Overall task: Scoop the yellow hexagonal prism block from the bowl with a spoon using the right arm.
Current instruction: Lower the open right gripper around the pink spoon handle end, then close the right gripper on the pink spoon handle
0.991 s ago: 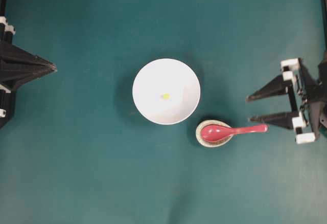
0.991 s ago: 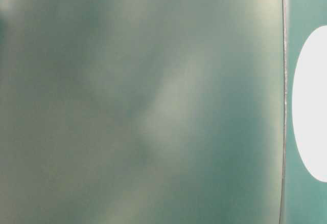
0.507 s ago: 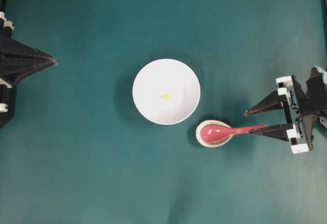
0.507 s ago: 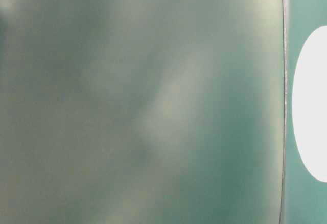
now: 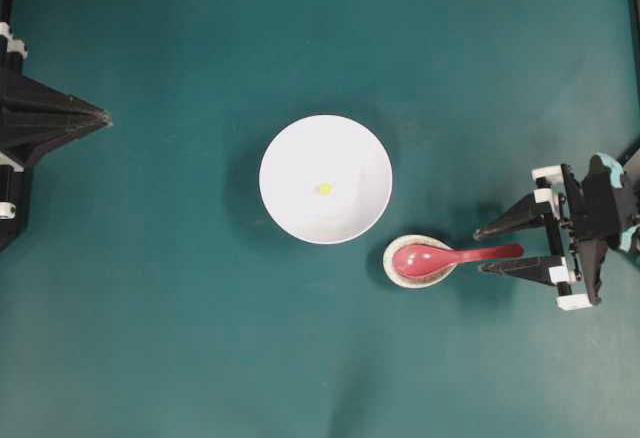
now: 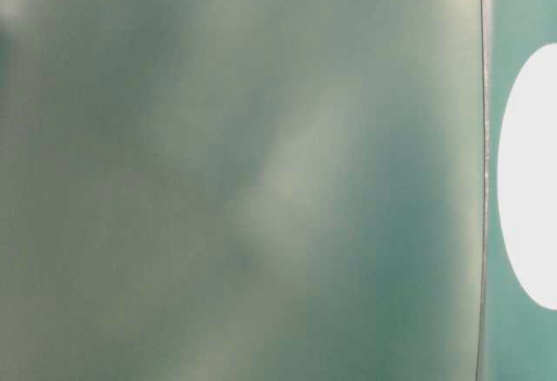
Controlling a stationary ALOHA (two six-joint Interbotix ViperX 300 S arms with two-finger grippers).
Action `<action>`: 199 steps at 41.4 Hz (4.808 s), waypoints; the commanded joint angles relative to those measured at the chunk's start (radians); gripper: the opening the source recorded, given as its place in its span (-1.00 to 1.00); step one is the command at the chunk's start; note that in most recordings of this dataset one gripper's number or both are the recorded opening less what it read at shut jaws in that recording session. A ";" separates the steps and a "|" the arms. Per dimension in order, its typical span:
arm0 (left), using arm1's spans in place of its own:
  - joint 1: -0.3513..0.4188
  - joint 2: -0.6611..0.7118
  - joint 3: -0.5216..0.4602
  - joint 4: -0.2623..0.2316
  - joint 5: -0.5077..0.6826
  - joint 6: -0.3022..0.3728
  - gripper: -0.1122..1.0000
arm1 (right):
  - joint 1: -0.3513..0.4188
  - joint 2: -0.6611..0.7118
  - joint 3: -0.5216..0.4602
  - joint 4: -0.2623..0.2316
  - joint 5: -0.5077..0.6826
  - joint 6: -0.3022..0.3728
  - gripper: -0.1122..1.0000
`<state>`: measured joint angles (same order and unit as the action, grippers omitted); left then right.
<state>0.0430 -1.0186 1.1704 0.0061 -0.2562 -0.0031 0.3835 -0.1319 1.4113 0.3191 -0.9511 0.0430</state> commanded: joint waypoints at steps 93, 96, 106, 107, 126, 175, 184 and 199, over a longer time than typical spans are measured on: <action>0.003 0.009 -0.023 0.002 -0.011 -0.002 -0.74 | 0.028 0.117 -0.021 0.015 -0.046 0.026 -0.34; 0.003 0.011 -0.025 0.002 -0.011 -0.002 -0.74 | 0.028 0.115 -0.023 0.015 -0.046 0.026 -0.37; 0.003 0.009 -0.025 0.002 -0.009 -0.002 -0.74 | 0.026 0.115 -0.035 0.015 -0.043 0.026 -0.38; 0.003 0.009 -0.025 0.002 -0.009 -0.002 -0.74 | 0.028 0.115 -0.037 0.015 -0.043 0.026 -0.38; 0.003 0.006 -0.025 0.002 -0.005 -0.002 -0.74 | 0.028 0.114 -0.046 0.046 -0.006 0.028 -0.39; 0.003 0.006 -0.025 0.002 -0.003 -0.002 -0.74 | 0.028 0.074 -0.031 0.048 0.034 0.014 0.06; 0.003 0.006 -0.026 0.002 -0.002 -0.002 -0.74 | 0.023 0.074 -0.031 0.049 0.034 -0.008 0.03; 0.003 0.006 -0.025 0.002 -0.002 -0.002 -0.74 | 0.020 0.074 -0.031 0.049 0.034 -0.037 0.01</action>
<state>0.0445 -1.0170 1.1720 0.0077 -0.2546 -0.0046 0.4065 -0.0414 1.3852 0.3651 -0.9143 0.0092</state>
